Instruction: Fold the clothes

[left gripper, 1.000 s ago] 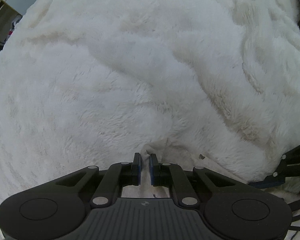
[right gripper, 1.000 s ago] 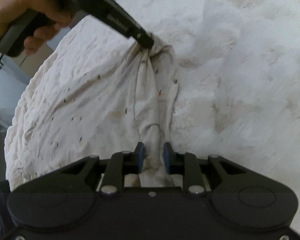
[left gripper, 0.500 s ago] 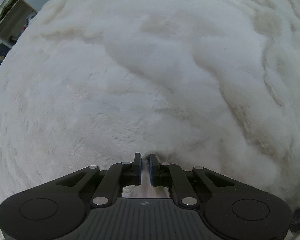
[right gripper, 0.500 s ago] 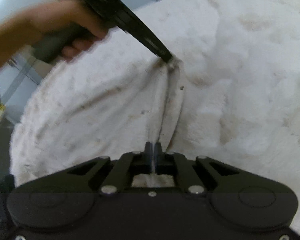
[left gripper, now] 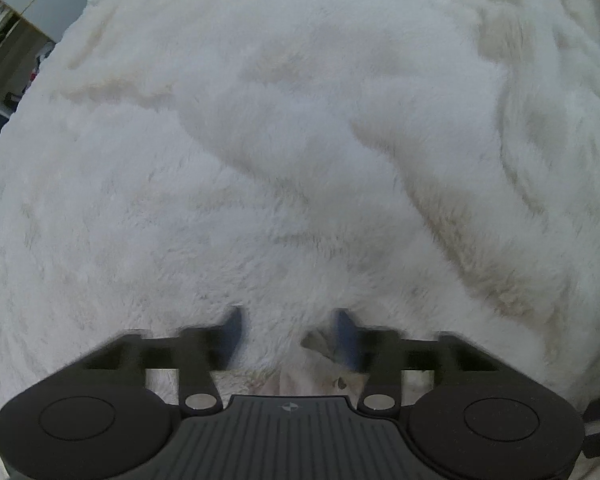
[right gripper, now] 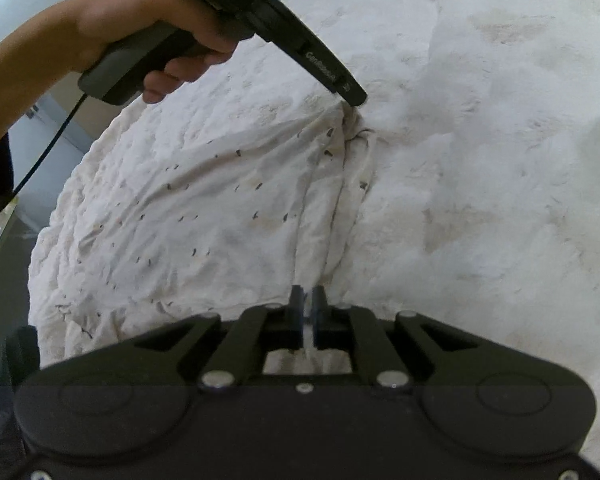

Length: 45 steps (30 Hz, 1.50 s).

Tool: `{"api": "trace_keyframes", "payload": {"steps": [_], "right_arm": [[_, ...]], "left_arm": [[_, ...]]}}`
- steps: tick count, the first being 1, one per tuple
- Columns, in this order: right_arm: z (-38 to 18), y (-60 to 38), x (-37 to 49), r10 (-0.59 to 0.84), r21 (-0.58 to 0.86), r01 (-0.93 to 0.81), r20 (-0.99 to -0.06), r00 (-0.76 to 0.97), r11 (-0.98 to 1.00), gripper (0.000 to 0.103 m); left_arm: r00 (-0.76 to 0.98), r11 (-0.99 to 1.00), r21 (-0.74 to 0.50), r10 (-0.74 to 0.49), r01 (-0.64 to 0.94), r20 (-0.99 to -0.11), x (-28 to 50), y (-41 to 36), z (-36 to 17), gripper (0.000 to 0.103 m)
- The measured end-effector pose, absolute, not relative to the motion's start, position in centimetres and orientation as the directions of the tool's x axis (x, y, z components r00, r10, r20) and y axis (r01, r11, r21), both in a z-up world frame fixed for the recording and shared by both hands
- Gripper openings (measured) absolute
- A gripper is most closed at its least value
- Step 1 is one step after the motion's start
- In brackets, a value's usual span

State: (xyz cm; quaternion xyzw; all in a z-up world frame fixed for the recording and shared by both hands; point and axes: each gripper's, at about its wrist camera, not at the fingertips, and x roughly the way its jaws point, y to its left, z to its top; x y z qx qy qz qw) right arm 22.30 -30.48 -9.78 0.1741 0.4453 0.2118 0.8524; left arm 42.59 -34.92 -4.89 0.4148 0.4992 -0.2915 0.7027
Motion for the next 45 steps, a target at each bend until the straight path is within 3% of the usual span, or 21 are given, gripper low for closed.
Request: {"api": "trace_keyframes", "payload": {"steps": [1, 2, 3, 4, 5, 6, 8, 20, 27, 30, 31, 32, 34, 35, 38, 43, 45], "right_arm": [[-9.8, -30.5, 22.4, 0.508, 0.479, -0.202, -0.689, 0.516, 0.855, 0.021], [-9.9, -30.5, 22.4, 0.508, 0.481, -0.198, -0.689, 0.517, 0.854, 0.033], [-10.0, -30.4, 22.5, 0.508, 0.483, -0.195, -0.688, 0.518, 0.854, 0.037], [-10.1, -30.4, 22.6, 0.508, 0.486, -0.191, -0.688, 0.519, 0.853, 0.036], [-10.3, -30.2, 22.9, 0.525, 0.502, -0.196, -0.682, 0.510, 0.842, 0.030], [-10.4, -30.1, 23.0, 0.531, 0.506, -0.200, -0.681, 0.504, 0.839, 0.018], [-10.3, -29.5, 23.2, 0.524, 0.485, -0.220, -0.684, 0.507, 0.846, 0.002], [-8.7, -29.7, 21.7, 0.570, 0.502, -0.285, -0.627, 0.531, 0.817, 0.000], [-9.6, -30.3, 22.1, 0.512, 0.458, -0.236, -0.702, 0.495, 0.857, 0.000], [-10.7, -29.4, 22.3, 0.459, 0.391, -0.241, -0.772, 0.440, 0.888, 0.000], [-10.9, -29.3, 22.1, 0.460, 0.388, -0.249, -0.780, 0.424, 0.888, 0.000], [-10.7, -29.5, 22.1, 0.468, 0.396, -0.251, -0.771, 0.432, 0.883, 0.001], [-10.3, -29.8, 22.0, 0.485, 0.413, -0.254, -0.751, 0.448, 0.875, 0.007], [-9.8, -30.2, 22.1, 0.484, 0.422, -0.240, -0.729, 0.483, 0.874, 0.010], [-8.8, -31.6, 22.3, 0.484, 0.466, -0.195, -0.656, 0.579, 0.863, 0.011], [-8.2, -32.9, 22.8, 0.483, 0.548, -0.150, -0.535, 0.693, 0.823, 0.031], [-8.2, -32.5, 23.4, 0.486, 0.578, -0.140, -0.505, 0.713, 0.804, 0.044]], "left_arm": [[0.324, 0.484, 0.291, 0.015, 0.825, -0.946, 42.6, -35.0, -5.3, 0.053], [0.317, 0.481, 0.291, 0.030, 0.827, -0.948, 42.6, -35.0, -6.0, 0.053], [0.311, 0.476, 0.293, 0.043, 0.829, -0.949, 42.6, -35.1, -6.7, 0.052], [0.303, 0.472, 0.293, 0.057, 0.832, -0.951, 42.6, -35.1, -7.3, 0.038], [0.298, 0.471, 0.291, 0.062, 0.833, -0.953, 42.5, -35.1, -7.7, 0.012], [0.293, 0.471, 0.288, 0.066, 0.834, -0.954, 42.5, -35.1, -8.0, 0.007], [0.296, 0.472, 0.288, 0.060, 0.833, -0.953, 42.4, -35.0, -8.2, 0.007], [0.347, 0.570, 0.282, -0.005, 0.772, -0.938, 43.9, -33.3, -5.3, 0.006], [0.399, 0.630, 0.307, -0.005, 0.713, -0.917, 44.6, -33.6, -5.7, 0.005], [0.397, 0.662, 0.291, -0.010, 0.690, -0.918, 45.6, -33.3, -6.5, 0.011], [0.383, 0.694, 0.256, -0.030, 0.673, -0.923, 46.1, -32.9, -6.4, 0.019], [0.367, 0.716, 0.222, -0.053, 0.662, -0.929, 46.4, -32.5, -6.1, 0.042], [0.334, 0.733, 0.153, -0.106, 0.663, -0.937, 46.7, -31.9, -5.0, 0.075], [0.326, 0.739, 0.132, -0.124, 0.661, -0.937, 46.8, -31.7, -4.6, 0.080], [0.351, 0.753, 0.097, -0.185, 0.651, -0.918, 46.9, -30.7, -2.1, 0.080], [0.465, 0.797, 0.013, -0.338, 0.604, -0.818, 43.9, -25.4, 3.3, 0.080], [0.526, 0.818, 0.003, -0.366, 0.575, -0.768, 41.8, -22.6, 4.9, 0.080]]}}
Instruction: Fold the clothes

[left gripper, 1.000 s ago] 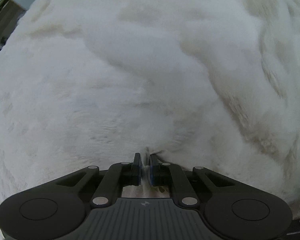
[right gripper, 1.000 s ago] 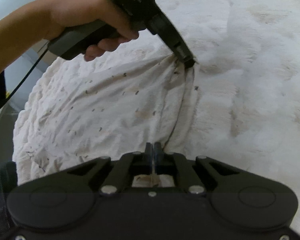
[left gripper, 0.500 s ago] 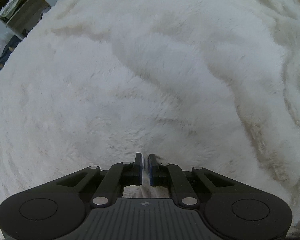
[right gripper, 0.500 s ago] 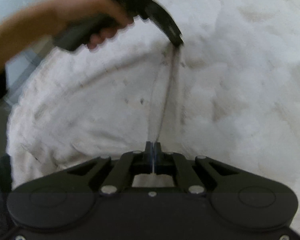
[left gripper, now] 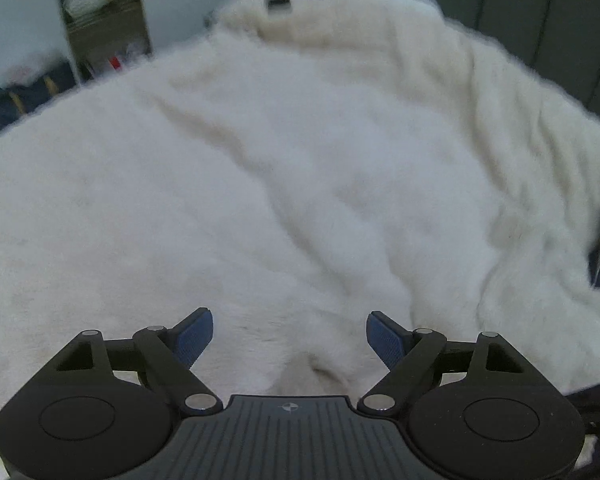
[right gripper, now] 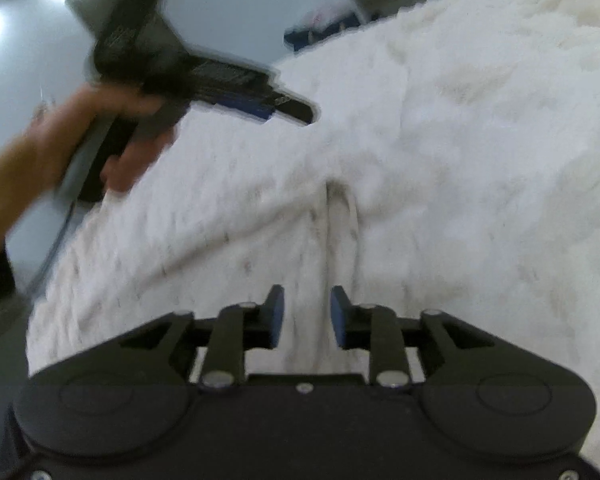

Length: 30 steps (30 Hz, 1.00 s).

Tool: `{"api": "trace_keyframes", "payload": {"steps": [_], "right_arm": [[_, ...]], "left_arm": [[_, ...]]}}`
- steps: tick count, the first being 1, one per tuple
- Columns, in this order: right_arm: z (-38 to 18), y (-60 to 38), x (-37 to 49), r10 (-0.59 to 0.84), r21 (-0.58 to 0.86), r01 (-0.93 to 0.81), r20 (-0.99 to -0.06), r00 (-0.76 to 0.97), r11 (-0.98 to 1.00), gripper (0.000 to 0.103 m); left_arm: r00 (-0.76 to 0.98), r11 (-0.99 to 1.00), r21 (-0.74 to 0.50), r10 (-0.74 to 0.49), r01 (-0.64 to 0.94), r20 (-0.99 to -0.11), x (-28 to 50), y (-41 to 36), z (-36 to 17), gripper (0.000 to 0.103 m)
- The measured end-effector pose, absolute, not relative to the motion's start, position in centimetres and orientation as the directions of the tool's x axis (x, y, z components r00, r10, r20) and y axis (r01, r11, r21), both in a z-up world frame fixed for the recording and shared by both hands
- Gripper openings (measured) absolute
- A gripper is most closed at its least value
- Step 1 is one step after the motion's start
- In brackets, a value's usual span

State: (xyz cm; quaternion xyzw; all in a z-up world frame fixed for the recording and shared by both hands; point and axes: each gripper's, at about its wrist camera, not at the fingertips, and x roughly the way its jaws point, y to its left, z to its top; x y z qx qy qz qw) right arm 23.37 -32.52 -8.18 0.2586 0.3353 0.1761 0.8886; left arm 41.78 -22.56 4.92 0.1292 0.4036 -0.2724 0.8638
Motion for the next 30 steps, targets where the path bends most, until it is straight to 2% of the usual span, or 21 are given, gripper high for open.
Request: {"api": "trace_keyframes", "payload": {"steps": [3, 4, 7, 8, 10, 12, 15, 17, 21, 22, 23, 25, 27, 29, 30], "right_arm": [[-8.3, -30.2, 24.4, 0.481, 0.569, -0.137, -0.515, 0.710, 0.811, 0.046], [-8.2, -29.3, 24.6, 0.464, 0.550, -0.134, -0.520, 0.717, 0.824, 0.046], [-7.7, -27.0, 24.2, 0.400, 0.491, -0.136, -0.486, 0.777, 0.861, 0.058], [-7.5, -26.3, 24.0, 0.378, 0.471, -0.135, -0.472, 0.796, 0.872, 0.058], [-7.2, -25.0, 24.1, 0.331, 0.462, -0.107, -0.438, 0.836, 0.880, 0.058], [-7.0, -22.8, 25.6, 0.296, 0.446, -0.091, -0.415, 0.861, 0.891, 0.058], [-6.9, -18.9, 28.7, 0.292, 0.417, -0.107, -0.411, 0.863, 0.903, 0.052], [-7.6, -15.4, 32.4, 0.319, 0.412, -0.124, -0.448, 0.835, 0.903, 0.047], [-10.1, -14.5, 36.2, 0.226, 0.339, -0.037, -0.538, 0.812, 0.940, 0.044], [-11.2, -16.1, 36.9, 0.087, 0.265, 0.096, -0.603, 0.793, 0.959, 0.043], [-12.4, -17.6, 37.7, -0.051, 0.183, 0.224, -0.655, 0.754, 0.957, 0.034], [-12.0, -19.5, 37.6, -0.172, 0.148, 0.359, -0.674, 0.719, 0.921, 0.047], [-10.7, -21.2, 37.2, -0.273, 0.143, 0.483, -0.671, 0.689, 0.864, 0.046], [-7.3, -18.4, 37.2, -0.238, 0.137, 0.408, -0.632, 0.738, 0.903, 0.048], [-5.9, -16.7, 37.3, -0.203, 0.136, 0.357, -0.617, 0.760, 0.924, 0.053]], "left_arm": [[0.624, 0.870, -0.036, -0.381, 0.492, -0.682, 37.5, -16.3, 7.8, 0.080], [0.667, 0.895, -0.052, -0.368, 0.443, -0.648, 35.8, -13.0, 8.7, 0.082], [0.785, 0.951, -0.104, -0.301, 0.292, -0.542, 30.5, -3.0, 11.4, 0.094], [0.815, 0.963, -0.109, -0.266, 0.245, -0.514, 28.9, -0.1, 11.6, 0.099], [0.867, 0.981, -0.149, -0.182, 0.127, -0.464, 25.6, 6.3, 11.3, 0.102], [0.899, 0.965, -0.263, -0.120, 0.006, -0.421, 22.8, 12.2, 9.9, 0.102], [0.916, 0.887, -0.450, -0.091, -0.103, -0.391, 20.1, 18.1, 5.8, 0.102], [0.913, 0.862, -0.491, -0.094, -0.125, -0.397, 18.9, 20.3, 2.9, 0.102], [0.895, 0.886, -0.428, -0.037, -0.176, -0.444, 18.1, 22.2, 0.5, 0.102], [0.871, 0.885, -0.400, 0.012, -0.238, -0.492, 18.4, 23.0, 0.4, 0.102], [0.853, 0.881, -0.383, 0.043, -0.279, -0.521, 18.6, 23.6, 0.3, 0.102], [0.849, 0.861, -0.411, 0.044, -0.300, -0.527, 18.5, 25.3, 0.1, 0.102], [0.824, 0.865, -0.392, 0.042, -0.313, -0.566, 17.9, 26.6, 0.3, 0.102], [0.788, 0.900, -0.335, 0.015, -0.279, -0.615, 17.7, 26.4, 0.4, 0.102], [0.776, 0.910, -0.323, -0.001, -0.261, -0.630, 17.5, 26.3, 0.1, 0.102]]}}
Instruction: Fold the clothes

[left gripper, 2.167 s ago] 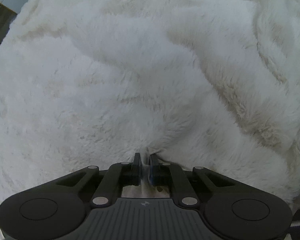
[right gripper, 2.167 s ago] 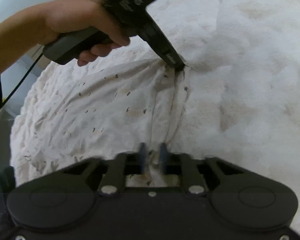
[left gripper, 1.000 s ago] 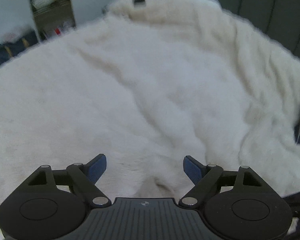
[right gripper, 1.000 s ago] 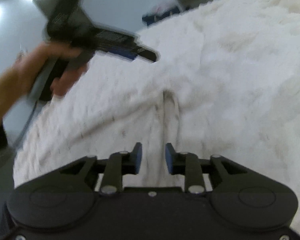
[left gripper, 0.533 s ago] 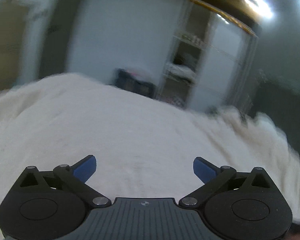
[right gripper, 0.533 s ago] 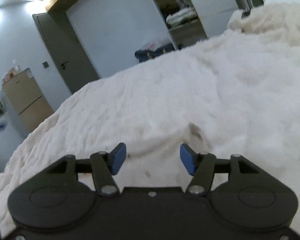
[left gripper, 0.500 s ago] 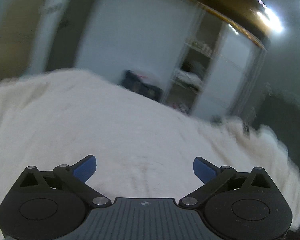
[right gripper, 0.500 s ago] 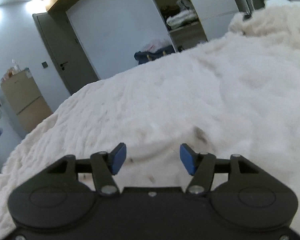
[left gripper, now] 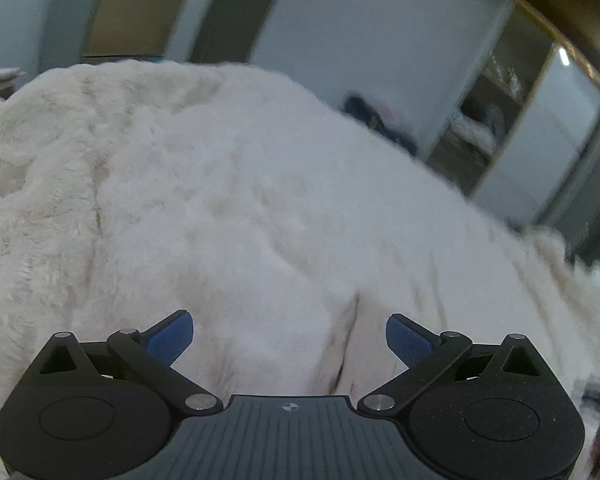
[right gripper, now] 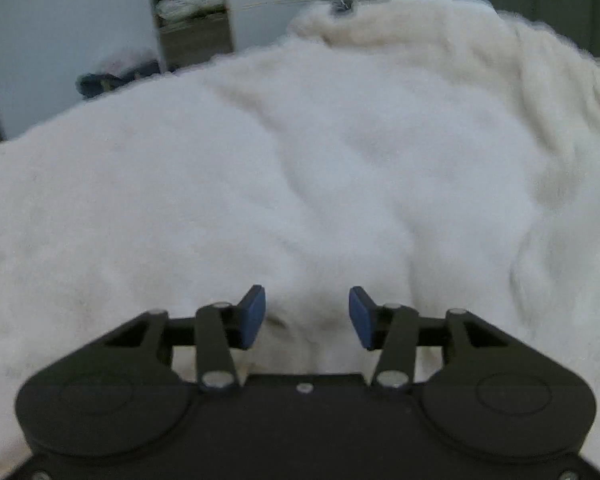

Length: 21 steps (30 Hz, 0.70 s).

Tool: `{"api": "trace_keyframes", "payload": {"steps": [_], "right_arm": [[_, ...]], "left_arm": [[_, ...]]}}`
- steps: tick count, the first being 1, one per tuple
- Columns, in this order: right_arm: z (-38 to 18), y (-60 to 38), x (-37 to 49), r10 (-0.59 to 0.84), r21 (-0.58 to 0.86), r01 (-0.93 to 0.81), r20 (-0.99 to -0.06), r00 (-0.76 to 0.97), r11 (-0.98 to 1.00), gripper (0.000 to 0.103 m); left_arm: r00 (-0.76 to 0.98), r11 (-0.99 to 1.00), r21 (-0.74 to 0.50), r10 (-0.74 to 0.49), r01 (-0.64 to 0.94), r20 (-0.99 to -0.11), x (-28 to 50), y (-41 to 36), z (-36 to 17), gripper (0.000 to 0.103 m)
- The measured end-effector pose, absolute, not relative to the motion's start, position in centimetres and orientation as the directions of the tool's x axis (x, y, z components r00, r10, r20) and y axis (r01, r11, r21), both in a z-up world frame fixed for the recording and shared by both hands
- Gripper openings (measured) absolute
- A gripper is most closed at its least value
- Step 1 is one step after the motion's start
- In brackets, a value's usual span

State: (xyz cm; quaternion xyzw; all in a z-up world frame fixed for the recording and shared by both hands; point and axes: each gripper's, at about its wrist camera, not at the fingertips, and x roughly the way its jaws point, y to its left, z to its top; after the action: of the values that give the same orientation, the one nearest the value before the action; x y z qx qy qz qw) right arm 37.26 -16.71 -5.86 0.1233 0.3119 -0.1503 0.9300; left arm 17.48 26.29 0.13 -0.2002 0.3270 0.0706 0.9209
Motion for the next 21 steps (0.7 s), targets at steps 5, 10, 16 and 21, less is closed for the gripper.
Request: {"api": "trace_keyframes", "payload": {"steps": [5, 10, 16, 21], "right_arm": [[-0.6, -1.0, 38.6, 0.269, 0.316, -0.070, -0.649, 0.712, 0.946, 0.071], [-1.6, 13.7, 40.9, 0.414, 0.334, -0.253, -0.804, 0.426, 0.908, 0.071], [-3.3, 22.3, 43.7, 0.284, 0.224, -0.220, -0.913, 0.294, 0.949, 0.071], [-4.4, 24.8, 44.9, 0.173, 0.121, -0.197, -0.946, 0.275, 0.973, 0.071]], "left_arm": [[0.704, 0.934, -0.325, -0.131, -0.147, -0.698, 17.1, 24.4, -1.5, 0.088], [0.680, 0.895, -0.425, -0.230, -0.133, -0.697, 16.5, 24.2, -2.9, 0.081], [0.656, 0.884, -0.438, -0.234, -0.163, -0.717, 17.0, 24.1, -3.5, 0.081], [0.596, 0.933, -0.330, -0.184, -0.144, -0.782, 18.2, 21.4, -4.3, 0.082]]}}
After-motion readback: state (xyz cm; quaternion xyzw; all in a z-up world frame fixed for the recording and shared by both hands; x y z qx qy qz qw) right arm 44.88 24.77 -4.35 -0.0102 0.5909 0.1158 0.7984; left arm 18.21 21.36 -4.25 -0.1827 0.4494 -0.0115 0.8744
